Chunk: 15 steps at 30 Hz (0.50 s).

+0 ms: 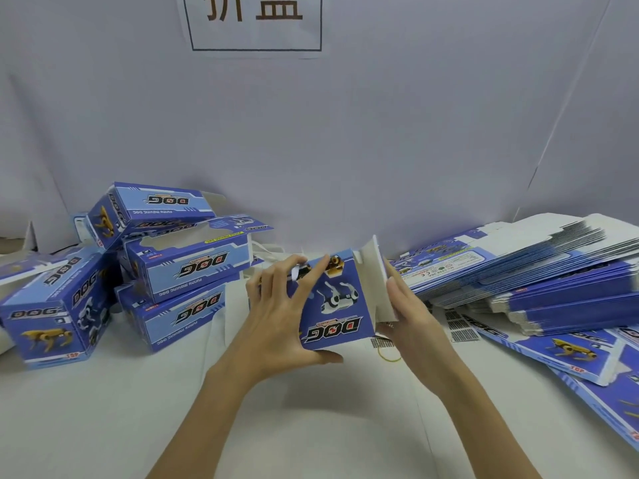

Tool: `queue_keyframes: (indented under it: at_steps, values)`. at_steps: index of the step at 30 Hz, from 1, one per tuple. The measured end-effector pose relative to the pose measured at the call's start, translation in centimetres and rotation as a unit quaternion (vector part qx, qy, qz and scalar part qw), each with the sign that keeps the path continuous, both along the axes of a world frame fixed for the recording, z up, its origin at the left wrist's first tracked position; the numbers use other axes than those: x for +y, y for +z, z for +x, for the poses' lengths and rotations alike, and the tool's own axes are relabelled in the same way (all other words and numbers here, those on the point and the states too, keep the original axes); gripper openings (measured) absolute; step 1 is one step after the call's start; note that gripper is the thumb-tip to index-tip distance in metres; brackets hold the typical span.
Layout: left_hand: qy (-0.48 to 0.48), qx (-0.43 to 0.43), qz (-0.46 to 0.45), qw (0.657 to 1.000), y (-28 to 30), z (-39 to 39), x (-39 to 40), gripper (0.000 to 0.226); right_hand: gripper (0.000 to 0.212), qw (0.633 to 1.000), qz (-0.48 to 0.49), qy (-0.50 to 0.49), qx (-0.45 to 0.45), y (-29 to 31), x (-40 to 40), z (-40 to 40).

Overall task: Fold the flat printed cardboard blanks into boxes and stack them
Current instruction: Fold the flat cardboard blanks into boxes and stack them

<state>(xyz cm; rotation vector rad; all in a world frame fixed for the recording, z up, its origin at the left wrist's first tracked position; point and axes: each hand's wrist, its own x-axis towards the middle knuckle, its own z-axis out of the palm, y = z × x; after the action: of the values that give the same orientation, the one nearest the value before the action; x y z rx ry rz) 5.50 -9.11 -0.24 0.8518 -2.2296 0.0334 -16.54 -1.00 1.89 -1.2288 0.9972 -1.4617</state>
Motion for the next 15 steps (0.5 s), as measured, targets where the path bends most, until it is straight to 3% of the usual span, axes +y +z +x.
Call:
queue_keyframes:
  at_steps: [6,15]
  values:
    - [0.036,-0.005,-0.046,0.998,0.4,-1.3,1.2,0.127,0.053,0.994,-0.048,-0.005,0.097,-0.4,0.3,2.0]
    - [0.062,0.018,-0.048,0.997,0.5,-1.0,0.9,0.128,0.050,0.990,-0.081,-0.026,0.111,-0.5,0.4,2.8]
